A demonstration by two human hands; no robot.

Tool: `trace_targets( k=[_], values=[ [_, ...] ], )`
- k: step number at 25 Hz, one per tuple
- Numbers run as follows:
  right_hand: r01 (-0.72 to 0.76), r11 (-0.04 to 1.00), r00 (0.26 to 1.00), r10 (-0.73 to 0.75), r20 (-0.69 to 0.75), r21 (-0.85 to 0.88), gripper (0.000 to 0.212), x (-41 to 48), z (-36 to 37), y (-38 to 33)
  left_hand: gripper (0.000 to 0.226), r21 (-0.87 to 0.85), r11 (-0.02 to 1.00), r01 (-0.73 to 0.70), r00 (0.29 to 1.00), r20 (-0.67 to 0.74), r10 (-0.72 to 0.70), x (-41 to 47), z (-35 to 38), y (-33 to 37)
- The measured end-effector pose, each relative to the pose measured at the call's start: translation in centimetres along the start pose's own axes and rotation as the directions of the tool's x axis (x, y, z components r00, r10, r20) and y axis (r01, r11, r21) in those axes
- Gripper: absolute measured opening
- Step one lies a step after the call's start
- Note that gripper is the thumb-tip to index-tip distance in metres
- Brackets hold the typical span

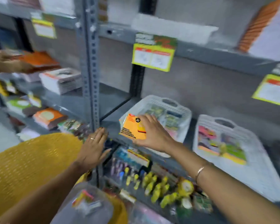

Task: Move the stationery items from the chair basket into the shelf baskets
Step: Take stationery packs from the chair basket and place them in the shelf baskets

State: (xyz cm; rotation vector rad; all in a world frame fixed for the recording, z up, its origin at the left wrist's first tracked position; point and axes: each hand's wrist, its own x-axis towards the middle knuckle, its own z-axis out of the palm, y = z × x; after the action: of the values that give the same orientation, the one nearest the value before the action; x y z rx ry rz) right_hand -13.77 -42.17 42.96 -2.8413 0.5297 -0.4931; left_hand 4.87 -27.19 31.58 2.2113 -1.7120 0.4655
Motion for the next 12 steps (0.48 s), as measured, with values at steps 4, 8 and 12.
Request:
trace_targets(
  k=[4, 8, 12],
  values=[
    [-0.249, 0.965, 0.968, 0.246, -0.044, -0.086, 0.092, -4.6, -6.8, 7.3, 0.065, -0.030, 0.923, -0.383, 0.920, -0.097, 0.379, 4.5, 0.5, 10.7],
    [-0.462, 0.874, 0.887, 0.455, -0.081, -0.151, 0.085, -11.3, -10.3, 13.6, 0.058, -0.132, 0.787, -0.603, 0.792, -0.222, 0.569, 6.7, 2.5, 20.6],
    [-0.602, 0.781, 0.789, 0.614, 0.023, -0.166, 0.082, -16.7, -11.0, 17.7, 0.064, -0.261, 0.820, -0.509, 0.858, -0.084, 0.506, 6.2, 6.1, 24.7]
  ],
)
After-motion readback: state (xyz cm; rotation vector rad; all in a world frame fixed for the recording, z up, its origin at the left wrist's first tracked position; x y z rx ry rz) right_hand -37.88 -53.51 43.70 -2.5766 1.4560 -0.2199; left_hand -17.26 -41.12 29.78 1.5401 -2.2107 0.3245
